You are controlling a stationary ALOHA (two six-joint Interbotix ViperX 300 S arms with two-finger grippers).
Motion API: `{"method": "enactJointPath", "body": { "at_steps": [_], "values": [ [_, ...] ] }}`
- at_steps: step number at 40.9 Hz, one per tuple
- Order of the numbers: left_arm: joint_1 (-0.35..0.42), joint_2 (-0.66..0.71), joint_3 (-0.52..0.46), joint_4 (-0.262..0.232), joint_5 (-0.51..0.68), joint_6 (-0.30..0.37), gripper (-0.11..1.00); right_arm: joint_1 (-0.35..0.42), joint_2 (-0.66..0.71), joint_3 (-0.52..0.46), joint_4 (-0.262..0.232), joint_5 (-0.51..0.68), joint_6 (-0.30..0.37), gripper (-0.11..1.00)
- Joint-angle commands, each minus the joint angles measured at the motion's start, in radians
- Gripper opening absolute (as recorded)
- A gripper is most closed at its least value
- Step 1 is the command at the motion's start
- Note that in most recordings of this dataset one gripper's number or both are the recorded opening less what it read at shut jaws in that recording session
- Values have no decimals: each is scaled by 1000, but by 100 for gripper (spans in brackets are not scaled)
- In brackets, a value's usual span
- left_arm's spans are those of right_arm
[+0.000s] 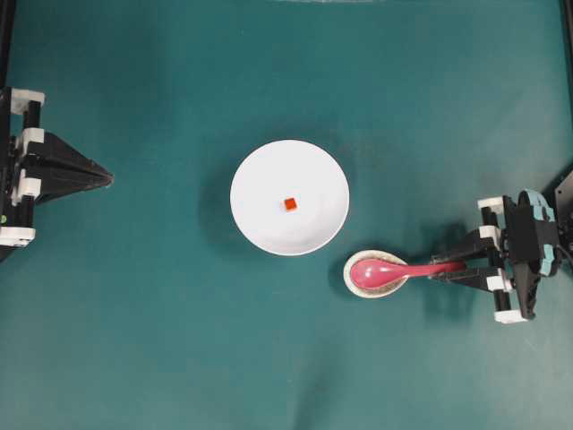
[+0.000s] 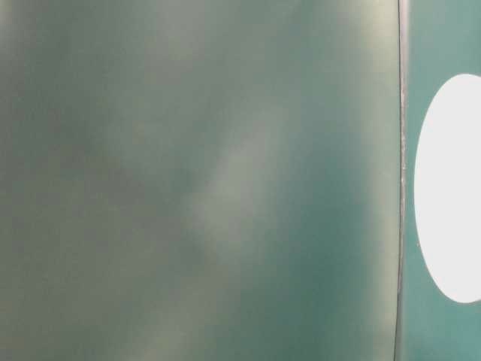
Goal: Grip the spoon and scoop the red block from the bowl with right arm.
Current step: 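Close the right gripper on the pink spoon handle end, then lift the pink spoon and swing it over the white bowl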
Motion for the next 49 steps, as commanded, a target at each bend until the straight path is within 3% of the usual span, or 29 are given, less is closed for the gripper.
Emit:
{"method": "enactJointPath", "body": {
  "at_steps": [1,12,23,30,38,49],
  "values": [
    [5,8,-28,3,-3,0,0,5,-8,-9,-9,-12,0,24],
    [5,8,-28,3,-5,0,0,5,-14,-11,-9,-15,0,24],
    [5,8,-28,3,-3,0,0,-5,-115,-8,-5,32,-5,24],
    [5,8,-28,3,-3,0,0,-37,-219,-18,-3,150,-15,24],
    [5,6,-28,3,-3,-3,0,-87,-364,-51,-3,328,-72,24],
    [5,8,-29,3,-5,-3,0,-227,-554,-123,-3,638,-155,24]
  ]
}}
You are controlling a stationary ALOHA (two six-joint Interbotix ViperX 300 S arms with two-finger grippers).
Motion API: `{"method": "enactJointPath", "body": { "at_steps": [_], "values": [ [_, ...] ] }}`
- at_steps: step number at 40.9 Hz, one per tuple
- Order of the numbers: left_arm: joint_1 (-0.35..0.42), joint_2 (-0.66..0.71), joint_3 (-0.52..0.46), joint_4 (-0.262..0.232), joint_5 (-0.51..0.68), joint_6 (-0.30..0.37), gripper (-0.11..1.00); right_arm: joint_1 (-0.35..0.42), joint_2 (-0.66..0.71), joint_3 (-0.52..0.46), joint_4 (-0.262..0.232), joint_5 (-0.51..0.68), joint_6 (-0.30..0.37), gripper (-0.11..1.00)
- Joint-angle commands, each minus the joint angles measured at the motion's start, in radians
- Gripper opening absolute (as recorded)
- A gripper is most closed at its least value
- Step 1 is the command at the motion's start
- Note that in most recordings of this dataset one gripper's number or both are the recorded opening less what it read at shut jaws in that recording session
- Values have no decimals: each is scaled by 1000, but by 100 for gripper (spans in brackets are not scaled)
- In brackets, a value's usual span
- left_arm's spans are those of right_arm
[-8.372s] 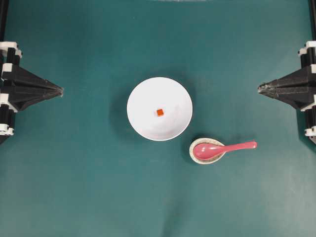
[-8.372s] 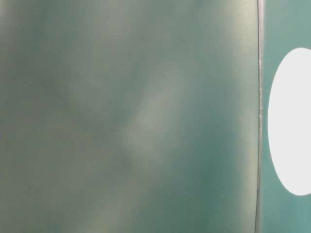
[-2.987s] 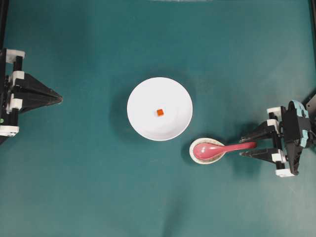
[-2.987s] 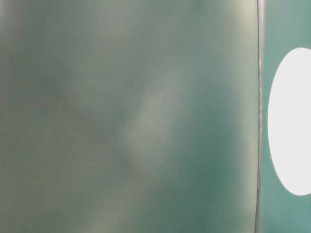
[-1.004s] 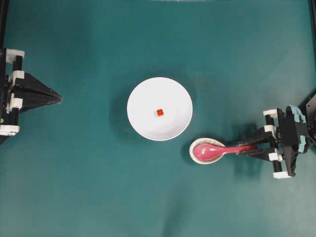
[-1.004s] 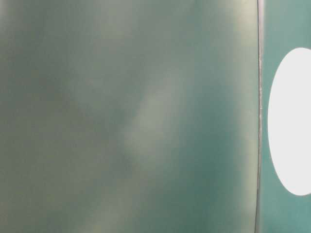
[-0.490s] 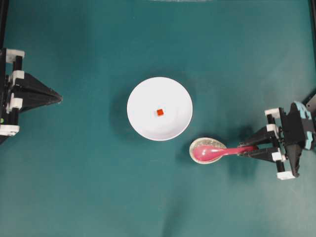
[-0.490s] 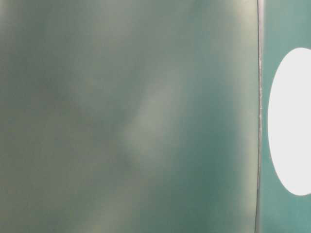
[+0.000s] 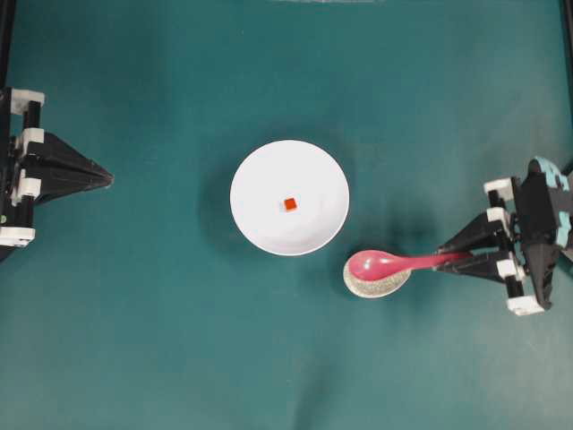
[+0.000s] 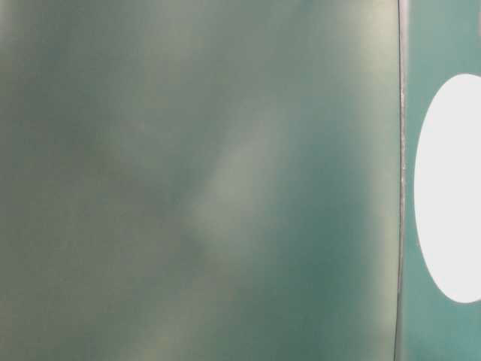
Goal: Grip the spoon and scoop the red block from the bowl with right arm.
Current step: 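Lift the pink spoon and swing it over the white bowl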
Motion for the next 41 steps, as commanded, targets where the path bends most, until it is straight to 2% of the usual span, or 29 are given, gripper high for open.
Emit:
{"method": "enactJointPath", "body": {
  "at_steps": [1,11,23,35,41],
  "values": [
    [3,8,-28,2,-6,0,0,-44,-54,-43,0,80,-15,24],
    [3,6,-29,2,-6,0,0,-187,-156,-127,-3,287,-55,24],
    [3,8,-28,2,-5,0,0,-324,-166,-227,-5,453,-66,24],
    [3,8,-29,2,31,0,0,-407,-150,-331,-9,594,-66,24],
    [3,6,-29,2,37,0,0,-434,-127,-391,-40,692,-60,24]
  ]
}}
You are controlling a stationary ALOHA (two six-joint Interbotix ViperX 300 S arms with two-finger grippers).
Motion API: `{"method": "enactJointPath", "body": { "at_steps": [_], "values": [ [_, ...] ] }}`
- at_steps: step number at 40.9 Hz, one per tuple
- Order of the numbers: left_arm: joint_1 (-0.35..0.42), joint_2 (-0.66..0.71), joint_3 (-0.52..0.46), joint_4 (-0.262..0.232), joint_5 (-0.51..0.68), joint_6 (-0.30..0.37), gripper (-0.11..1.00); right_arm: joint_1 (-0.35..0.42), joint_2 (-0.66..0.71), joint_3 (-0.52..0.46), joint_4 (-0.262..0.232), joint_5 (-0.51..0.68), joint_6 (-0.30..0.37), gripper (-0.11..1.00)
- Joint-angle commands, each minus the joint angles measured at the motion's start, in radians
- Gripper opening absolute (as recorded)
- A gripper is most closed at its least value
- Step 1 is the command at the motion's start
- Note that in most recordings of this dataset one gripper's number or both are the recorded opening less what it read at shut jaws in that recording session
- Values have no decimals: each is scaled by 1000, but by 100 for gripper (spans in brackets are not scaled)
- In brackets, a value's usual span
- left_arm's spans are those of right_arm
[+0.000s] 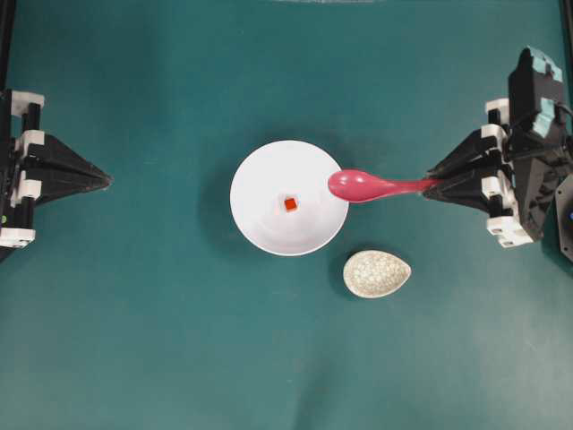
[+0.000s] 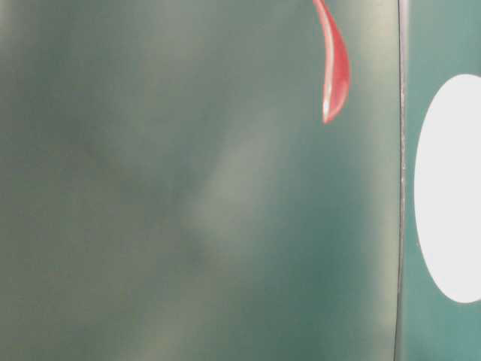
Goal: Grip the spoon and scoop the red block from the bowl with right arm.
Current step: 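Lift the pink spoon and swing it over the white bowl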
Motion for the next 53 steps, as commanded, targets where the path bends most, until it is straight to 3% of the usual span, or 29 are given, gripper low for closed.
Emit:
{"method": "enactJointPath", "body": {
  "at_steps": [1,9,38,53],
  "values": [
    [3,8,-29,3,-3,0,0,-18,15,-64,-20,54,2,24],
    [3,8,-28,3,2,0,0,-49,78,-161,-44,169,5,24],
    [3,6,-29,3,18,2,0,-84,423,-505,-52,555,8,24],
    [3,6,-29,3,25,0,0,-84,549,-646,-146,684,9,24]
  ]
}}
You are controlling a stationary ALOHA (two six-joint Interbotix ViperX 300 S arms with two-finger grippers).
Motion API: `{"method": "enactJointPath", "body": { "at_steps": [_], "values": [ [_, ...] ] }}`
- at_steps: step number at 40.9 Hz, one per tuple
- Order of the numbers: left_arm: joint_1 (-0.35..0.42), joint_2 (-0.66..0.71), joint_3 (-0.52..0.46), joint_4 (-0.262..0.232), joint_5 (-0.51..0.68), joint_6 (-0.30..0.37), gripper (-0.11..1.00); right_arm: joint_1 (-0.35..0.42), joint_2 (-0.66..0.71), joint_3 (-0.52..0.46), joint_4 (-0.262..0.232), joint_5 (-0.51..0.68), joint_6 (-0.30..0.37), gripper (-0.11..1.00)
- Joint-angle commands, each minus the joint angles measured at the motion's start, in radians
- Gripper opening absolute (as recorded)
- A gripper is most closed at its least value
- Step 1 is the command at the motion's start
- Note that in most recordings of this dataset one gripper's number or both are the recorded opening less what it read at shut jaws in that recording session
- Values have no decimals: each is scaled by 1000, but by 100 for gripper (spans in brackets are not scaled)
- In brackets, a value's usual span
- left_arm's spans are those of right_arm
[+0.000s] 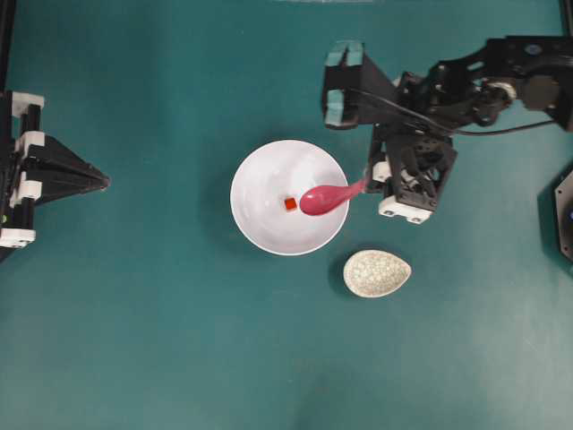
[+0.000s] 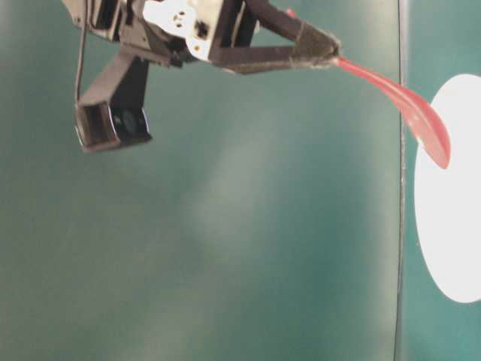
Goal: Grip the spoon and scoop the red block from the bowl with right arm.
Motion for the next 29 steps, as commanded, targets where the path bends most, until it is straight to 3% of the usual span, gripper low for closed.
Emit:
{"method": "enactJointPath", "body": {
  "at_steps": [1,7,29],
  "values": [
    [3,6,-29,2,-5,0,0,-2,11,-57,-23,32,2,24],
    [3,6,-28,2,-5,-2,0,-2,48,-95,-46,74,3,24],
    [3,6,-29,2,-5,-2,0,-3,133,-124,-48,91,3,24]
  ]
}}
